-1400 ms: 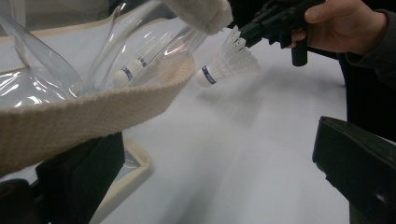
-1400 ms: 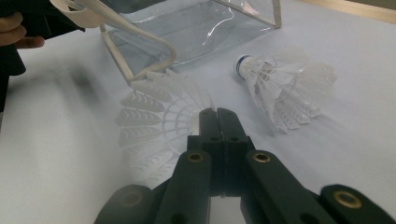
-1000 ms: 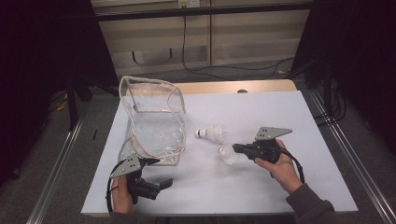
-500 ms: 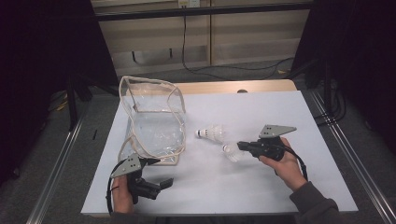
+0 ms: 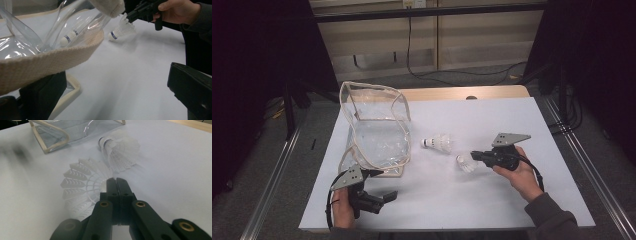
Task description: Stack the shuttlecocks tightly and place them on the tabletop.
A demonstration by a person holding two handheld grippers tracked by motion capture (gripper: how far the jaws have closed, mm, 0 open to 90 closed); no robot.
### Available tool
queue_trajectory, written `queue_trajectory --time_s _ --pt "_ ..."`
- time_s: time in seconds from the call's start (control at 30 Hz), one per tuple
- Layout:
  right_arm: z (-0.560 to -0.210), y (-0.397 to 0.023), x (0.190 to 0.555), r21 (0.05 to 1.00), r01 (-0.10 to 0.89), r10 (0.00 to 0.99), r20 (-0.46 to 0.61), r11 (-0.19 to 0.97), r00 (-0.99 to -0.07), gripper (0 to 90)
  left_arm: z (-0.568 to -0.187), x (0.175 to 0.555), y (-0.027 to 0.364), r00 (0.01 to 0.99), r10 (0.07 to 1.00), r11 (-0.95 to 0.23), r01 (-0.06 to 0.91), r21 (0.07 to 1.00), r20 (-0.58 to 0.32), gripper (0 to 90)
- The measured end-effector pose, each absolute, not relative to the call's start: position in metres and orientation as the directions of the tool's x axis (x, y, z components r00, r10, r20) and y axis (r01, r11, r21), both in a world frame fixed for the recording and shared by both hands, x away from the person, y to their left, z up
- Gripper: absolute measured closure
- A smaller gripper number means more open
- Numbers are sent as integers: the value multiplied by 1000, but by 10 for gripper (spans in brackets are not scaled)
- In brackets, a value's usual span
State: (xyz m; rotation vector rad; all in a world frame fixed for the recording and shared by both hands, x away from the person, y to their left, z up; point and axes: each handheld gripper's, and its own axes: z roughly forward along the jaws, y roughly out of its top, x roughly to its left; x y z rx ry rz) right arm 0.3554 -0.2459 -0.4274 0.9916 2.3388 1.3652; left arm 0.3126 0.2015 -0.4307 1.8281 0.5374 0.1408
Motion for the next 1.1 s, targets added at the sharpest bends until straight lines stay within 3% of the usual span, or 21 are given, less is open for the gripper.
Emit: queue_trajectory --time_s 0.37,1.1 --pt "-433 -254 360 833 451 698 116 319 -707 850 -431 313 201 887 428 -226 291 930 -173 25" --pt "-435 -268 365 822 475 771 71 314 -632 662 -430 313 202 887 429 -229 289 930 -170 25"
